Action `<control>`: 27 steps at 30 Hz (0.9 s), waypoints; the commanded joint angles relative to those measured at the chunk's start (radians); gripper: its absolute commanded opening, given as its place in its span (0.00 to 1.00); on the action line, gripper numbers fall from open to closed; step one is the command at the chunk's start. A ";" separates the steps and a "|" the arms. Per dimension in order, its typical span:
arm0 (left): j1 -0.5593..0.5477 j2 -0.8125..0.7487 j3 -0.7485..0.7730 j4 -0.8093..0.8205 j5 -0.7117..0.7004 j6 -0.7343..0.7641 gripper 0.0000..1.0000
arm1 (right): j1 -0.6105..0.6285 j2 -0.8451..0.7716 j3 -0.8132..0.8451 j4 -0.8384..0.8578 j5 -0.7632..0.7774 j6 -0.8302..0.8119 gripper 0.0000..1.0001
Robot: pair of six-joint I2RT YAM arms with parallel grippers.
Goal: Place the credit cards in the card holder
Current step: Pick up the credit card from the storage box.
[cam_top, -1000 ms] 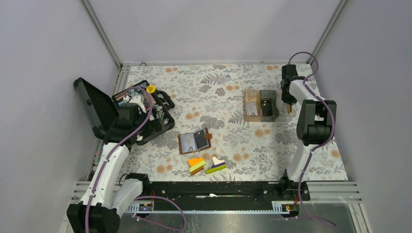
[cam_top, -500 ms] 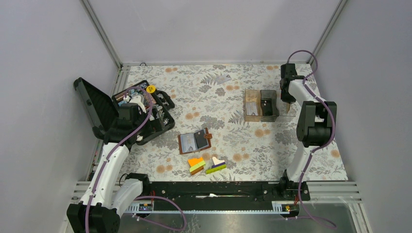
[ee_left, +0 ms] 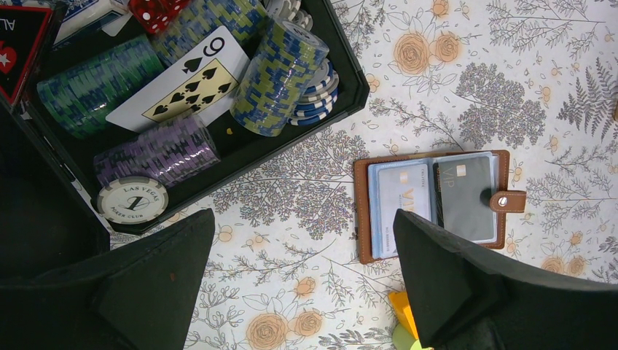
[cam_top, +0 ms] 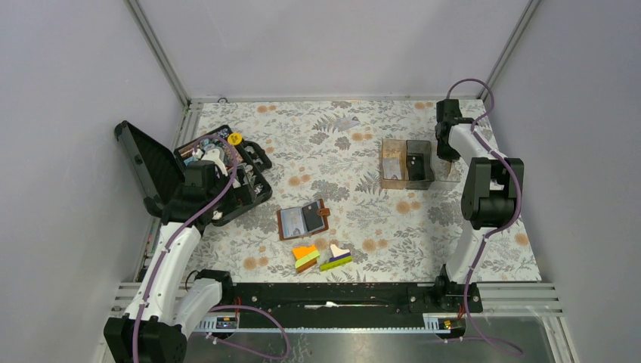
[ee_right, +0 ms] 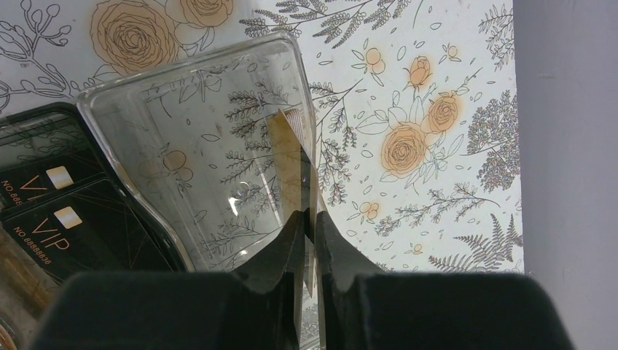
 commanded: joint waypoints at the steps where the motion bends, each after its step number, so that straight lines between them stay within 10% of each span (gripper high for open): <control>1: 0.006 -0.001 -0.003 0.047 0.021 0.007 0.99 | 0.001 -0.031 0.016 -0.027 0.041 0.002 0.00; 27: 0.006 -0.011 -0.003 0.047 0.019 0.007 0.99 | 0.002 -0.010 0.028 -0.023 0.064 -0.025 0.06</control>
